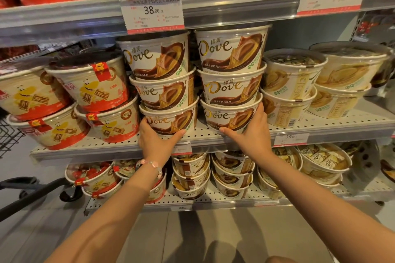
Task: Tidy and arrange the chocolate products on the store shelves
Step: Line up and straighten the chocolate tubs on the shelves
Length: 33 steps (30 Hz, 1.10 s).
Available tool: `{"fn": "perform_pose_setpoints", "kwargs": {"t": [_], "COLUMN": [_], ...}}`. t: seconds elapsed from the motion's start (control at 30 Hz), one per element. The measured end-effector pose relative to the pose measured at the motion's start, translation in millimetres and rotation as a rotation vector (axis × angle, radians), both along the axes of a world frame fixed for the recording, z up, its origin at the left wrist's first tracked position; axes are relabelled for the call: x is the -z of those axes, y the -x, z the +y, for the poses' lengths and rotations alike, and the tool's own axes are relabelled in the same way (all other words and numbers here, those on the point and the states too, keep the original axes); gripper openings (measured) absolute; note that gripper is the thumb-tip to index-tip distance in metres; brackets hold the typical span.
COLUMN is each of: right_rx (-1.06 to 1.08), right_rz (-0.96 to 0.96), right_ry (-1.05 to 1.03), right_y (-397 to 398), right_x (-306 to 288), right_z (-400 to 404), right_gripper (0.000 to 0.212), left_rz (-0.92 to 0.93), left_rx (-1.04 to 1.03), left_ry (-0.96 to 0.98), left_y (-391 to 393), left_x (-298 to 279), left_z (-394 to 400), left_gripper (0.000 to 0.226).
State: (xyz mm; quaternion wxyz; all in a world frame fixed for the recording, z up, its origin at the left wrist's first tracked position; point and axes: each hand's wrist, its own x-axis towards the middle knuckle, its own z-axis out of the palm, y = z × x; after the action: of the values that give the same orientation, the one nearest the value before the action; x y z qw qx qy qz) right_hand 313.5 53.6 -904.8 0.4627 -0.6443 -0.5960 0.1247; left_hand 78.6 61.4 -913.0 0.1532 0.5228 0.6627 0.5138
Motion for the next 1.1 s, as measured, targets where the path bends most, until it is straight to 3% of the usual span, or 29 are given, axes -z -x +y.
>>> {"fn": "perform_pose_setpoints", "kwargs": {"t": [0.23,0.37,0.47,0.57,0.67,0.8,0.93,1.0,1.1], "right_rx": [-0.124,-0.113,-0.132,-0.217,-0.323,-0.344,-0.236,-0.163,-0.057], "right_rz": [0.071,0.165,0.130,0.133,0.083,0.043,0.336,0.552,0.802], "right_ry": [-0.066,-0.096,-0.135,-0.027,0.147,0.435,0.752,0.854,0.895], "right_y": [-8.1,1.1,7.1,13.1,20.9,37.6,60.0,71.0,83.6], "right_x": [2.4,6.2,17.9,34.4,55.8,98.9,144.7,161.3,176.3], "right_z": [-10.4,-35.0,-55.7,-69.9,-72.3,-57.5,-30.2,-19.9,-8.5], "right_gripper": [0.090,0.069,0.050,0.024,0.009,0.020,0.024,0.021,0.023], "left_rz": [-0.064,0.004,0.048,0.019,-0.110,-0.178,-0.559,-0.642,-0.768], "left_rx": [0.183,0.164,0.148,0.154,0.212,0.130,0.036,0.015,0.010], "left_ry": [0.010,-0.024,-0.010,0.021,0.223,0.541,0.748,0.720,0.674], "left_y": [9.7,6.7,11.2,10.7,14.4,14.1,-1.3,-5.4,-1.8], "left_x": [-6.7,0.5,15.5,32.7,57.5,106.2,136.9,149.7,162.8], "left_z": [-21.5,-49.9,-63.8,-80.8,-81.4,-66.4,-50.1,-41.9,-34.9], "left_gripper": [0.091,0.074,0.057,0.048,0.040,0.023,0.013,0.035,0.031]}}
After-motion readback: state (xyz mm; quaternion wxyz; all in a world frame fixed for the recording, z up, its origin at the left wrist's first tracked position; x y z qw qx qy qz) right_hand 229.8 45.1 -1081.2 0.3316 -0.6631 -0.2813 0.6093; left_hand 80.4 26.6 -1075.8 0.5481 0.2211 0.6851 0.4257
